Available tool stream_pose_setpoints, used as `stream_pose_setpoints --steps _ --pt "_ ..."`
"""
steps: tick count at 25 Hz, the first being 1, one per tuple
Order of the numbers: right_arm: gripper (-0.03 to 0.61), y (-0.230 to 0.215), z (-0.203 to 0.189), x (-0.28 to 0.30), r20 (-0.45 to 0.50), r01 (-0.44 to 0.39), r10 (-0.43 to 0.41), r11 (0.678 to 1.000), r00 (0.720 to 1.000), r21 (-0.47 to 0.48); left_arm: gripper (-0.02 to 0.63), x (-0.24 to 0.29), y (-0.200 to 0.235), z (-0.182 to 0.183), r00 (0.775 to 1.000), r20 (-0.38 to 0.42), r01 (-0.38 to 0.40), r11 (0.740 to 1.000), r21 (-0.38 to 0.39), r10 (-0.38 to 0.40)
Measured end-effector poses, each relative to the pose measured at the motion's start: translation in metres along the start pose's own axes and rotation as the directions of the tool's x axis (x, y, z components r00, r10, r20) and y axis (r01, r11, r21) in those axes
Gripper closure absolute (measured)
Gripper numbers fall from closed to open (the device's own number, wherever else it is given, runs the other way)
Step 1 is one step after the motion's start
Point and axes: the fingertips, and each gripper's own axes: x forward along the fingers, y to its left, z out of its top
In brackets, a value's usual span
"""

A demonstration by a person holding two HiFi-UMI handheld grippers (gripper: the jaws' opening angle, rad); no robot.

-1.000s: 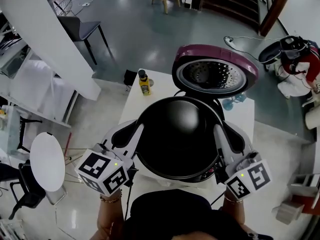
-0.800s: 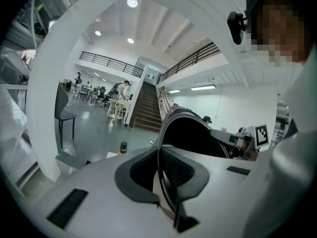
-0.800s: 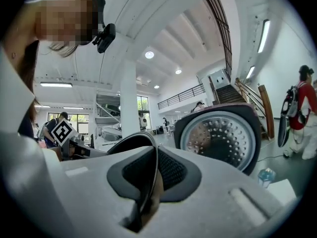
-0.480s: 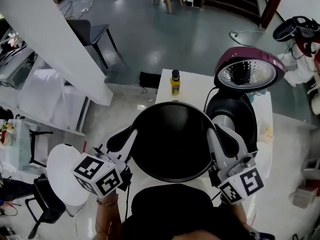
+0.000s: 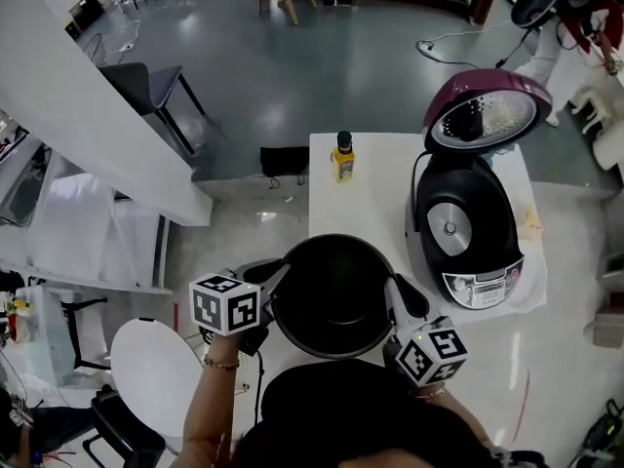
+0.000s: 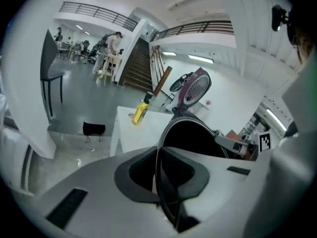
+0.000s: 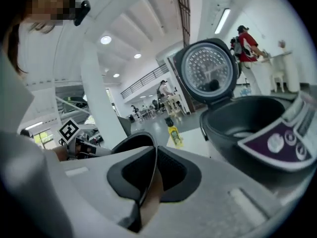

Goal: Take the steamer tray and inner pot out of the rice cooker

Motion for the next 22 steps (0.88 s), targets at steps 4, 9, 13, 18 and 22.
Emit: stream_pose_setpoints --steps 4,9,13,18,22 --pt "0.551 -0.024 -0.042 0.003 -0.059 0.092 -0.083 0.980 0.995 0.177 0.586 0.039 0.013 -0.006 0.993 -0.115 0.040 0.995 0.095 -0.029" --pt "0.551 -0.052 -0.062 -0.001 -0.087 0.199 -0.182 0.943 0.980 0.267 0.577 0.092 0.009 0.002 0.977 -0.184 0.133 0.982 0.131 -0.108" --pt "0.551 -0.067 -0.066 -0.005 -0.094 0.250 -0.232 0.901 0.968 0.356 0.578 0.120 0.002 0.008 0.958 -0.248 0.189 0.967 0.172 -0.143" --pt "0.551 -0.082 -0.077 -0.007 -0.116 0.300 -0.277 0.850 0.954 0.434 0.578 0.143 -0.002 0.004 0.934 -0.305 0.240 0.959 0.153 -0.185" --pt "0.551 -0.086 -0.079 -0.007 -0.111 0.310 -0.291 0.841 0.950 0.443 0.578 0.150 -0.004 0.006 0.933 -0.293 0.259 0.955 0.141 -0.210"
